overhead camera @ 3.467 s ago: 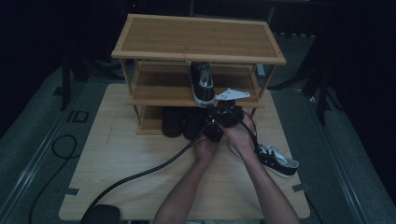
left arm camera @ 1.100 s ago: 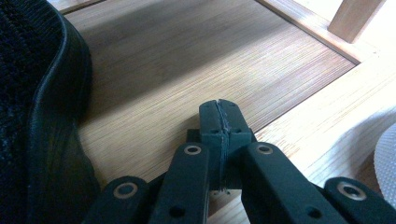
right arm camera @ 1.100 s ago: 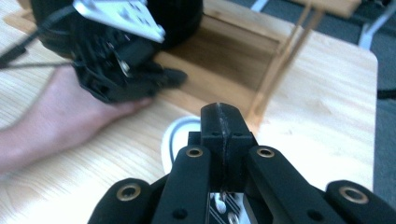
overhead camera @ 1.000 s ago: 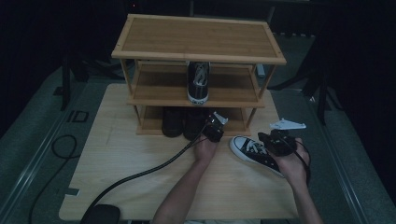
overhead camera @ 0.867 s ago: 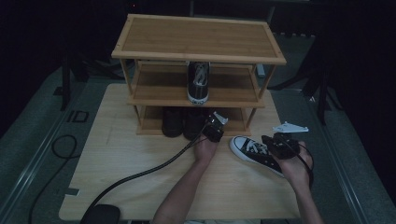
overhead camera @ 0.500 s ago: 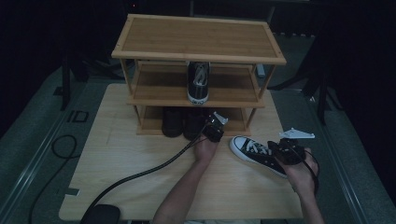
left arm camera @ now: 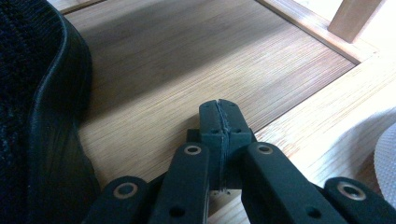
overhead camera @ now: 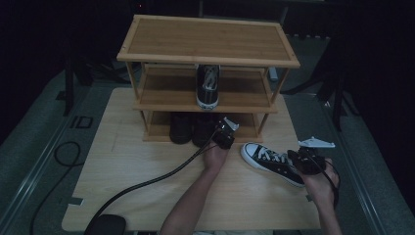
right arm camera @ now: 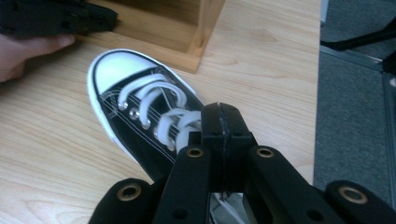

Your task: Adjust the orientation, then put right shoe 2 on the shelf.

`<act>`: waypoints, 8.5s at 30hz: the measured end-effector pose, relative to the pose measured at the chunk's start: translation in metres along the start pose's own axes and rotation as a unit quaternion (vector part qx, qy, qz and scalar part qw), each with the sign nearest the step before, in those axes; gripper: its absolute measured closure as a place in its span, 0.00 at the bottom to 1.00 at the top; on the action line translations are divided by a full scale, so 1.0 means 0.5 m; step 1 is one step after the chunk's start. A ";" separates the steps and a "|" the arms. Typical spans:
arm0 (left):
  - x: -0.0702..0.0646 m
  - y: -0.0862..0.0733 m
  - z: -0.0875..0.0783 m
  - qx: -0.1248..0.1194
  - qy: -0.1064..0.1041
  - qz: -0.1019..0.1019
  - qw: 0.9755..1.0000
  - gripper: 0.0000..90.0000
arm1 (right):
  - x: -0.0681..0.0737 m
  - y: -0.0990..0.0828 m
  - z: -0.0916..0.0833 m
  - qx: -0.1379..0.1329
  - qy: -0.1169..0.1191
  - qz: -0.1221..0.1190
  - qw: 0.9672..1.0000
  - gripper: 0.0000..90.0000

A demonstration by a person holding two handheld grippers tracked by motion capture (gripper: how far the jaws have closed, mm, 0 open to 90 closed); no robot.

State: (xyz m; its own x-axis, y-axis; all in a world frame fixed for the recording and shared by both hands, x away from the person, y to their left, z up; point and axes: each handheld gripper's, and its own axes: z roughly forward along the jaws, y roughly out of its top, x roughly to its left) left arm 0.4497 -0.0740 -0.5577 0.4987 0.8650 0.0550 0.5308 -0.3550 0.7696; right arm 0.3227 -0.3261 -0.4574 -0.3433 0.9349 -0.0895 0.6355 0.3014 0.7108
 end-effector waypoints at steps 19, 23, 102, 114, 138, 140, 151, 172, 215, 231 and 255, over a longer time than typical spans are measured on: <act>0.000 0.000 0.000 0.000 0.001 0.000 1.000 1.00 | 0.000 -0.048 0.025 0.058 0.005 0.004 0.998 1.00; 0.000 0.000 0.000 -0.001 0.001 0.000 1.000 1.00 | 0.006 -0.044 0.025 0.064 0.020 0.008 0.998 1.00; 0.000 0.000 0.000 0.000 0.001 0.000 1.000 1.00 | -0.008 -0.042 0.054 0.106 0.079 -0.028 0.991 0.99; -0.001 0.000 0.000 0.000 0.001 0.000 1.000 1.00 | -0.011 -0.034 0.039 0.095 0.101 -0.019 0.990 0.99; -0.001 0.000 0.000 0.000 0.003 0.001 1.000 1.00 | -0.006 -0.008 -0.007 0.065 0.138 -0.043 0.987 0.99; -0.001 0.000 0.000 0.000 0.002 0.001 1.000 1.00 | -0.006 -0.007 -0.009 0.061 0.141 -0.046 0.987 0.99; -0.001 0.000 0.000 0.000 0.002 0.001 1.000 1.00 | 0.001 0.006 -0.034 0.044 0.154 -0.063 0.985 0.99; -0.001 0.000 0.000 -0.001 0.003 0.001 1.000 1.00 | 0.002 0.034 -0.061 0.028 0.162 -0.078 0.983 0.99; -0.002 0.000 0.001 -0.002 0.003 -0.002 1.000 1.00 | -0.027 0.123 -0.116 -0.011 0.162 -0.093 0.982 0.99; -0.002 0.001 0.000 0.000 0.002 0.000 1.000 1.00 | -0.020 0.173 -0.144 -0.027 0.175 -0.109 0.978 0.99; -0.001 0.000 -0.001 0.001 0.005 0.000 1.000 1.00 | 0.022 0.271 -0.116 -0.051 0.186 -0.097 0.977 0.99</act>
State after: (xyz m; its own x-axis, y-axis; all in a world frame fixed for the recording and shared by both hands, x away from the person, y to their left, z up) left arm 0.4494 -0.0743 -0.5574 0.4923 0.8682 0.0618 0.5318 -0.3562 0.7683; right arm 0.3650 -0.2859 -0.3218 -0.6893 0.7243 0.0164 0.4683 0.4282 0.7728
